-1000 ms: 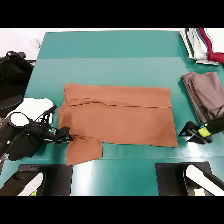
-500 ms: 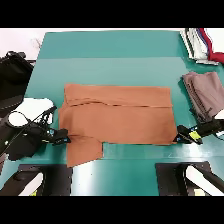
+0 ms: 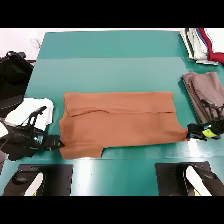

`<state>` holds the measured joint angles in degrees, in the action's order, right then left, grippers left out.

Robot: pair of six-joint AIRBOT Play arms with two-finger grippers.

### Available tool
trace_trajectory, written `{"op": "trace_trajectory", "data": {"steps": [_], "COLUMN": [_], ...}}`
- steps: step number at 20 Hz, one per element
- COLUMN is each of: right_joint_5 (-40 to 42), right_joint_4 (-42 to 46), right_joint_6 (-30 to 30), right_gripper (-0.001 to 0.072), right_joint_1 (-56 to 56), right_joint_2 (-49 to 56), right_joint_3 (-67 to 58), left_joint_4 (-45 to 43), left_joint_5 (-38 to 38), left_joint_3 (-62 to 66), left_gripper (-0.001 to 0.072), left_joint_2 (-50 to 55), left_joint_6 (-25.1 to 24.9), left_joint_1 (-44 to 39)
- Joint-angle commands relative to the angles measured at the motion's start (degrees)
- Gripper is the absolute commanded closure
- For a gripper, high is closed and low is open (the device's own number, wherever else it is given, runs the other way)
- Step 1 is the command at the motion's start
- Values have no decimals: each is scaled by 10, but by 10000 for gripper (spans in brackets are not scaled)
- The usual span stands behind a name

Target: Fold the shirts.

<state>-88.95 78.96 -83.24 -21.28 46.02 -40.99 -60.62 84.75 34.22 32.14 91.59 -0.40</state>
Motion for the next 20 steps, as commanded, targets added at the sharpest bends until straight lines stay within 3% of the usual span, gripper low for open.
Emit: {"op": "trace_trajectory", "data": {"steps": [1, 4, 9, 15, 16, 17, 20], "right_joint_5": [30, 50, 75, 85, 80, 79, 54], "right_joint_4": [-31, -81, -89, -90, -91, -90, -123], "right_joint_6": [-9, -9, -9, -20, -20, -19, 41], "right_gripper": [696, 696, 696, 691, 638, 460, 257], "right_joint_1": [2, 6, 72, 108, 108, 107, 73], "right_joint_2": [61, 164, 333, 465, 475, 481, 479], "right_joint_3": [-88, -180, -304, -426, -441, -453, -475], "left_joint_4": [-14, -15, -5, -2, -2, -2, -1], "left_joint_5": [-99, -183, -271, -334, -333, -324, -262], "left_joint_3": [64, 138, 239, 270, 276, 286, 336], "left_gripper": [684, 683, 682, 678, 426, 129, 109], "left_joint_2": [65, 192, 378, 457, 456, 456, 456], "left_joint_6": [-27, -54, -82, -81, -80, -76, -76], "left_joint_1": [0, 0, 0, 0, 0, 0, 0]}}
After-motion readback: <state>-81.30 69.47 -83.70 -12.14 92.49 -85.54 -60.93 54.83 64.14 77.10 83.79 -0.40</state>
